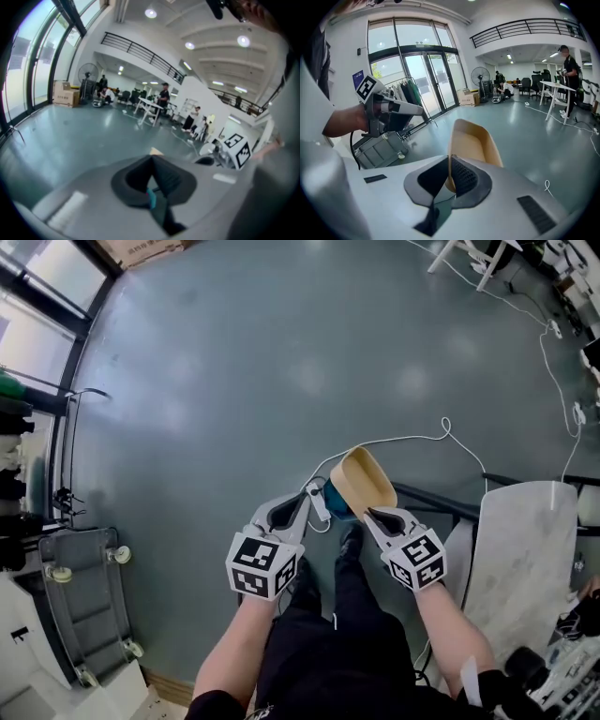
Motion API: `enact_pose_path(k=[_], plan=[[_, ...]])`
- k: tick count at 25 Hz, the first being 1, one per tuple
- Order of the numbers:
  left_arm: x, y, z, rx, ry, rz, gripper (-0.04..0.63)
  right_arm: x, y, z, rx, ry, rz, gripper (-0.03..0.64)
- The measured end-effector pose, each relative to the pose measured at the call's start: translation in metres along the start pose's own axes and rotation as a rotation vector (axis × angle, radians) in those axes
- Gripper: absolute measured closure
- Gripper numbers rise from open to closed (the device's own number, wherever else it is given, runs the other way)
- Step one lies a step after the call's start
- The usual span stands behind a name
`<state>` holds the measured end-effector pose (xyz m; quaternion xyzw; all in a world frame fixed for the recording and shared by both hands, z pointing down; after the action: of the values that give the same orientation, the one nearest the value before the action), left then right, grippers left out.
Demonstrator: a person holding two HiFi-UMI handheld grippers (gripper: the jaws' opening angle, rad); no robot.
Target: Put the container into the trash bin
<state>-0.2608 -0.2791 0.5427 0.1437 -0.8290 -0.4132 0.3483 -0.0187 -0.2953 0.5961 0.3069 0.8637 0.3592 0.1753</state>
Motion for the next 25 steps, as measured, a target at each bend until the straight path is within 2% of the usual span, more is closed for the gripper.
enact_pose_path(k=[7, 15, 25], plan=[[0.022, 0.044, -0.032, 0.049, 0.003, 0.03, 0.588, -0.001, 0.049, -0.054, 0.095, -0.043, 0.016, 0.604], [0.057, 0.095, -0.05, 0.082, -0.014, 0.116, 0.587, 0.012, 0.097, -0.113, 0.196, -0.101, 0.007, 0.604], [0.088, 0.154, -0.062, 0.13, -0.009, 0.151, 0.587, 0.005, 0.158, -0.177, 0.27, -0.05, 0.047, 0.603]])
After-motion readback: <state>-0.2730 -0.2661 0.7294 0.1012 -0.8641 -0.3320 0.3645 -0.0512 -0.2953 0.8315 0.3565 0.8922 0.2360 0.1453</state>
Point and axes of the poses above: the fingertips, and each gripper's own axes: z backward along the fingers, x to its left, y out of its underside, the point moved 10 cm from there along z, backward along the fingers, and after that the axes turned 15 degrees about y, right-handed, at the moved point
